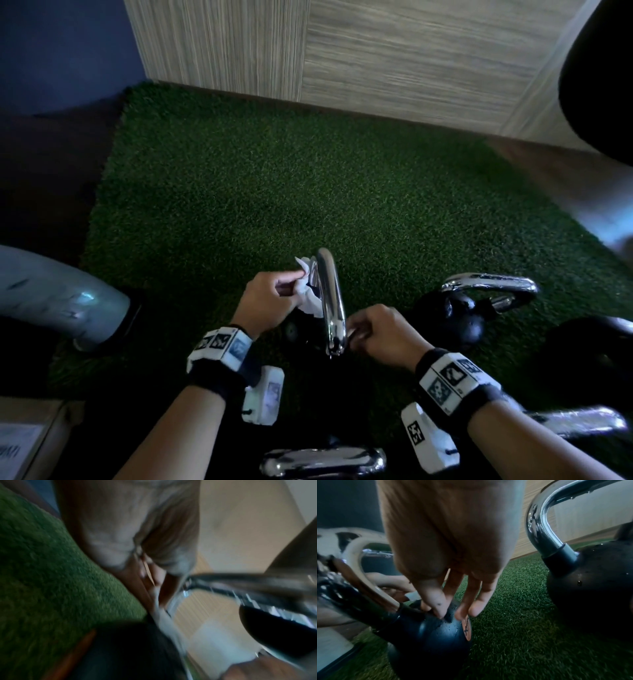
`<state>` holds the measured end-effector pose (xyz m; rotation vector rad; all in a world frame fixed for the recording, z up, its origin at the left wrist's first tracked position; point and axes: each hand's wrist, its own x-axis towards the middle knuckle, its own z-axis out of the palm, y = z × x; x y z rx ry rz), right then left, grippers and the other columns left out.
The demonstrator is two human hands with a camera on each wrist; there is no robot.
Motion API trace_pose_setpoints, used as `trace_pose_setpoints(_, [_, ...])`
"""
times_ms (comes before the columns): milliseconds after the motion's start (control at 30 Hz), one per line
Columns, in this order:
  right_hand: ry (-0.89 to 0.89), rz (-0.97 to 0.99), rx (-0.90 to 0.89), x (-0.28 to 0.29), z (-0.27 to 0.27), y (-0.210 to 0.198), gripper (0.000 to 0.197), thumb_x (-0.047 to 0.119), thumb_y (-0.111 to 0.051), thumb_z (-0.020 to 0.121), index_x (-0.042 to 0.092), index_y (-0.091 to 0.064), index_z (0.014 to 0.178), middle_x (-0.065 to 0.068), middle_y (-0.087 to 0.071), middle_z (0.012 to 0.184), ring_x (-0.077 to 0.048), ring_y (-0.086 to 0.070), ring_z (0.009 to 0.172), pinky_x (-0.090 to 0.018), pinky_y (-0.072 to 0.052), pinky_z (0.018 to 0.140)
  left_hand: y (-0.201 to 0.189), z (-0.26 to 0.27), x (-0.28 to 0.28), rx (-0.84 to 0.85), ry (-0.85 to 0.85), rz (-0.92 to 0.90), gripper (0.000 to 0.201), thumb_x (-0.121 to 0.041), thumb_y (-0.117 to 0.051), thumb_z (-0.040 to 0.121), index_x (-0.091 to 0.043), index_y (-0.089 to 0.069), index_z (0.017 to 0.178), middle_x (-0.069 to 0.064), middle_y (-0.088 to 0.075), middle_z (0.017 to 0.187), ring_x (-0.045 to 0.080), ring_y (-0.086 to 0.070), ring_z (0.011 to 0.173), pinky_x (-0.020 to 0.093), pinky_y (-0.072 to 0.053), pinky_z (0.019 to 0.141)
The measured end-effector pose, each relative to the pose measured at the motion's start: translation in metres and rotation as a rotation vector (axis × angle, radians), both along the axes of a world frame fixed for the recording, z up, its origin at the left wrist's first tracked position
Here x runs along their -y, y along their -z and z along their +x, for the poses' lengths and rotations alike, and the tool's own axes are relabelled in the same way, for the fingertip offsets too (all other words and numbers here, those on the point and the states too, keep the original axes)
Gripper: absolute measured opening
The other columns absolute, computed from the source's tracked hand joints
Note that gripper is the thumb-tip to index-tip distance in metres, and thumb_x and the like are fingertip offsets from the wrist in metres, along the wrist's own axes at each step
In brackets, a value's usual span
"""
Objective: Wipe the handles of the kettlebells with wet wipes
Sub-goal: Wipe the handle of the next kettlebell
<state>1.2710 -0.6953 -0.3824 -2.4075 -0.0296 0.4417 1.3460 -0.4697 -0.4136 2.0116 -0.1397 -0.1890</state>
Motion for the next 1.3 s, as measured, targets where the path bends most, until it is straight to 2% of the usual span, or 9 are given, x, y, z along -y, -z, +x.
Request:
trace_pose_setpoints(133, [0.061, 0.027, 0.120, -0.005, 0.007, 0.003, 0.045, -0.007, -0.072, 0.076, 0.038, -0.069, 0.076, 0.018, -0.068, 0.063, 0.006, -0.061, 0.062, -0.011, -0.048, 0.065, -0.007, 0.008, -0.006, 0.142, 0.119, 0.126, 0.046, -0.015, -0.090, 0.076, -0.014, -0.076, 0.120, -0.001, -0.079, 0.107, 0.003, -0.074, 0.094, 0.011, -0.054, 0.091])
trace_pose_setpoints(333, [0.027, 0.036, 0.281, -0.009, 0.000, 0.009, 0.037, 0.006, -0.084, 0.073, 0.019, -0.075, 0.106, 0.013, -0.061, 0.080, -0.015, -0.065, 0.076, -0.029, -0.054, 0.072, -0.007, 0.021, -0.008, 0.305, 0.139, 0.113, 0.018, -0.020, -0.089, 0.077, -0.012, -0.081, 0.091, -0.003, -0.079, 0.085, 0.008, -0.074, 0.079, 0.036, -0.059, 0.082])
trace_pose_setpoints(433, [0.037, 0.040, 0.286, -0.007, 0.000, 0.015, 0.038, 0.005, -0.084, 0.072, 0.019, -0.074, 0.106, 0.014, -0.061, 0.083, -0.022, -0.068, 0.079, -0.034, -0.056, 0.072, -0.020, 0.017, -0.002, 0.345, 0.088, 0.024, 0.011, -0.027, -0.082, 0.086, -0.019, -0.081, 0.094, -0.009, -0.079, 0.085, 0.004, -0.072, 0.076, 0.025, -0.057, 0.074])
trace_pose_setpoints(533, [0.052, 0.078, 0.302, -0.007, 0.001, 0.021, 0.034, 0.014, -0.079, 0.069, 0.025, -0.073, 0.101, 0.011, -0.065, 0.082, -0.012, -0.065, 0.069, -0.031, -0.057, 0.067, -0.027, 0.013, 0.006, 0.436, 0.029, 0.001, 0.010, -0.026, -0.078, 0.091, -0.017, -0.081, 0.094, -0.013, -0.075, 0.077, -0.003, -0.067, 0.067, 0.009, -0.045, 0.060])
trace_pose_setpoints(667, [0.072, 0.118, 0.250, -0.006, 0.004, 0.030, 0.034, 0.011, -0.078, 0.072, 0.032, -0.067, 0.096, 0.016, -0.061, 0.086, 0.000, -0.056, 0.068, -0.030, -0.056, 0.071, -0.025, 0.022, 0.004, 0.276, 0.017, -0.034, 0.008, -0.026, -0.081, 0.087, -0.022, -0.083, 0.093, -0.016, -0.076, 0.080, -0.008, -0.069, 0.077, 0.005, -0.042, 0.068])
trace_pose_setpoints(833, [0.038, 0.160, 0.305, -0.003, 0.005, 0.038, 0.045, 0.021, -0.076, 0.069, 0.038, -0.062, 0.108, 0.006, -0.065, 0.093, -0.009, -0.063, 0.073, -0.031, -0.057, 0.068, -0.040, 0.024, -0.003, 0.311, 0.088, -0.075, 0.009, -0.024, -0.081, 0.088, -0.016, -0.082, 0.092, -0.016, -0.078, 0.089, -0.008, -0.070, 0.082, 0.005, -0.046, 0.071])
trace_pose_setpoints(967, [0.014, 0.212, 0.307, 0.002, 0.005, 0.040, 0.046, 0.022, -0.078, 0.077, 0.037, -0.069, 0.119, 0.005, -0.072, 0.113, -0.013, -0.070, 0.102, -0.042, -0.059, 0.090, -0.046, 0.018, -0.003, 0.290, 0.094, -0.099, 0.017, -0.031, -0.079, 0.087, -0.016, -0.082, 0.094, -0.016, -0.078, 0.089, -0.004, -0.072, 0.084, 0.015, -0.054, 0.074])
trace_pose_setpoints(1100, [-0.049, 0.271, 0.185, -0.001, 0.005, 0.032, 0.052, 0.035, -0.081, 0.072, 0.066, -0.064, 0.111, 0.020, -0.073, 0.116, -0.005, -0.069, 0.111, -0.030, -0.058, 0.095, -0.040, 0.006, -0.003, 0.102, 0.074, -0.299, 0.039, -0.054, -0.081, 0.073, -0.023, -0.082, 0.097, -0.006, -0.081, 0.093, 0.018, -0.077, 0.090, 0.046, -0.061, 0.089])
trace_pose_setpoints(1300, [-0.057, 0.170, 0.168, 0.005, 0.008, 0.046, 0.057, 0.046, -0.084, 0.075, 0.037, -0.067, 0.129, 0.007, -0.070, 0.133, -0.006, -0.062, 0.127, -0.039, -0.051, 0.109, -0.049, -0.025, -0.009, 0.006, 0.192, -0.385, 0.036, -0.033, -0.082, 0.080, -0.015, -0.080, 0.111, -0.007, -0.079, 0.109, 0.009, -0.074, 0.106, 0.027, -0.056, 0.099])
